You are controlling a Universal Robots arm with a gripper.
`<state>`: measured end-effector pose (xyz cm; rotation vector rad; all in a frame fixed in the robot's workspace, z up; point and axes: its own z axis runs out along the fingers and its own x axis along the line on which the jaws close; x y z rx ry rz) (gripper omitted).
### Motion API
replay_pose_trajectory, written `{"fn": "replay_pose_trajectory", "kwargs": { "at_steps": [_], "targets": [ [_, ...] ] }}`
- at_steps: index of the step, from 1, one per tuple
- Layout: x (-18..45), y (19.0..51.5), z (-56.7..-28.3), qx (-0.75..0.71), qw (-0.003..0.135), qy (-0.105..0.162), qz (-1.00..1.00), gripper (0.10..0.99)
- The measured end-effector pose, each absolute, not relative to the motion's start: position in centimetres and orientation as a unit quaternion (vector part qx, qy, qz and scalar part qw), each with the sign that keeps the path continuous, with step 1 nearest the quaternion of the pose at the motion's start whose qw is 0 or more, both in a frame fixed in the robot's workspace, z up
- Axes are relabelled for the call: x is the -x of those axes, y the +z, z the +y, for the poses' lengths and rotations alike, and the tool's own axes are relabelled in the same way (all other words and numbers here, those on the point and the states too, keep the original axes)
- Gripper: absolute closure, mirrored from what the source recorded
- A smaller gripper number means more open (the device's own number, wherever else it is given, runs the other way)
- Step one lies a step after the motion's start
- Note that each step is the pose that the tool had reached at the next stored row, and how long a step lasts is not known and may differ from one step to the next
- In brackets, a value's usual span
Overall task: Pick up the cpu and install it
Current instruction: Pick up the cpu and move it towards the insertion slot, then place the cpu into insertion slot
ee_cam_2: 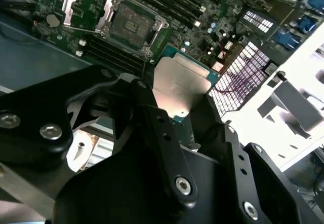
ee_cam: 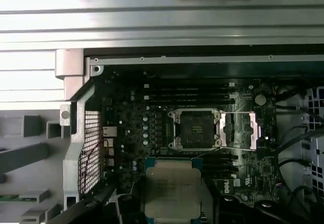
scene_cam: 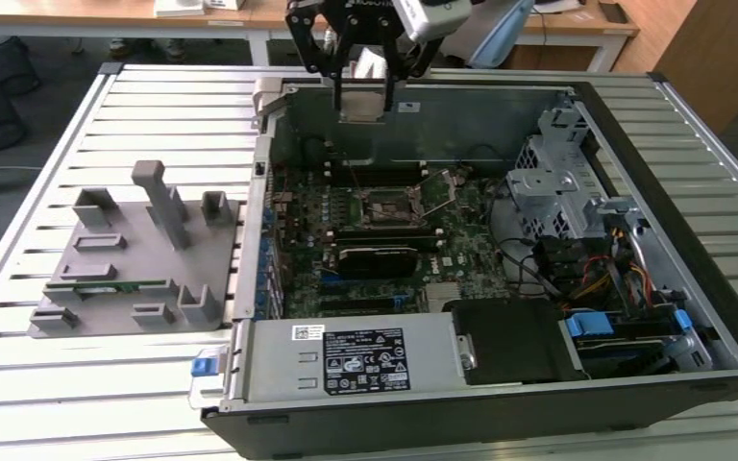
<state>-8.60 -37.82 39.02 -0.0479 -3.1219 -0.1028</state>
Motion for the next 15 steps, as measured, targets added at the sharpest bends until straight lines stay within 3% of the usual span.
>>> {"fn": "replay_pose_trajectory", "kwargs": {
  "at_steps": [15],
  "targets": [
    [5.5,39.0,-37.6,0.017,0.009,-0.032,-0.999,0.553]
  ]
}}
